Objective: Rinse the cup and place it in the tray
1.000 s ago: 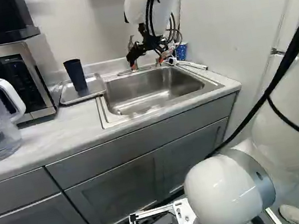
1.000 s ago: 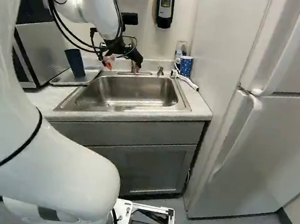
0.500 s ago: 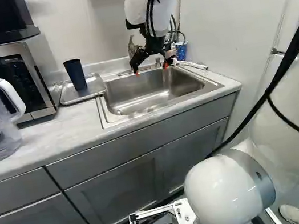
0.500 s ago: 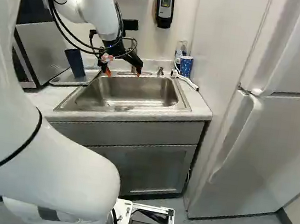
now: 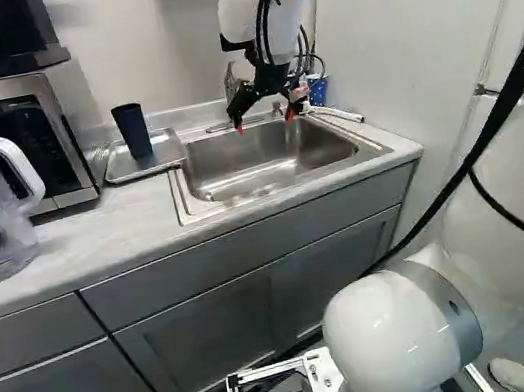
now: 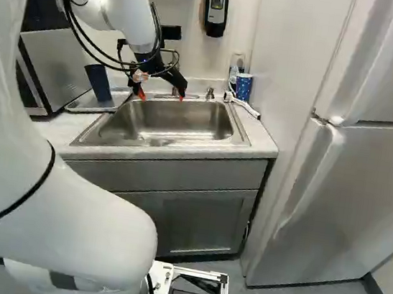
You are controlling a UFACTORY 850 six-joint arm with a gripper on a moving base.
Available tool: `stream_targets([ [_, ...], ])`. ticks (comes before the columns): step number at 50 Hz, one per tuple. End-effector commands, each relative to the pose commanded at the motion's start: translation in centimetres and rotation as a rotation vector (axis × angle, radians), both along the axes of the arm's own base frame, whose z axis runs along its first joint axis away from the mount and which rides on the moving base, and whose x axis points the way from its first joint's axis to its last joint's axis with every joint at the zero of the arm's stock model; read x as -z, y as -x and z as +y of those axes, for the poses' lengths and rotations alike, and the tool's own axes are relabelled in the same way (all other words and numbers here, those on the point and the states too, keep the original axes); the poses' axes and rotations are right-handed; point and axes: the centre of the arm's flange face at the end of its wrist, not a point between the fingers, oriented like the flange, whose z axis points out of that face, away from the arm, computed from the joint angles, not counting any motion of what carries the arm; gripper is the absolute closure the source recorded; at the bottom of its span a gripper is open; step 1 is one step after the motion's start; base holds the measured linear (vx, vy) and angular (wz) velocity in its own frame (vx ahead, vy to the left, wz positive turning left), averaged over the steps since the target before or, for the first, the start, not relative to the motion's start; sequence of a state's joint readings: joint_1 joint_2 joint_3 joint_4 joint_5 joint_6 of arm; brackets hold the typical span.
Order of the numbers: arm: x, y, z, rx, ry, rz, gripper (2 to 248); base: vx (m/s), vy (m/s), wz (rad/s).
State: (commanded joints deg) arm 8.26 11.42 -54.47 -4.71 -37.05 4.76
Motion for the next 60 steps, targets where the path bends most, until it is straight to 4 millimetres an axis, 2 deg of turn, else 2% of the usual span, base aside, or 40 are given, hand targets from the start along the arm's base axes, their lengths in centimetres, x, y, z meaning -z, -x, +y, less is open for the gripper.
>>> stream_targets([
  [38,0.0,0.0,0.0,0.0,0.0,0.0,3,-0.007,0.0,0.0],
  [60,0.0,0.0,0.0,0.0,0.0,0.0,3,-0.091,-0.002,0.009],
])
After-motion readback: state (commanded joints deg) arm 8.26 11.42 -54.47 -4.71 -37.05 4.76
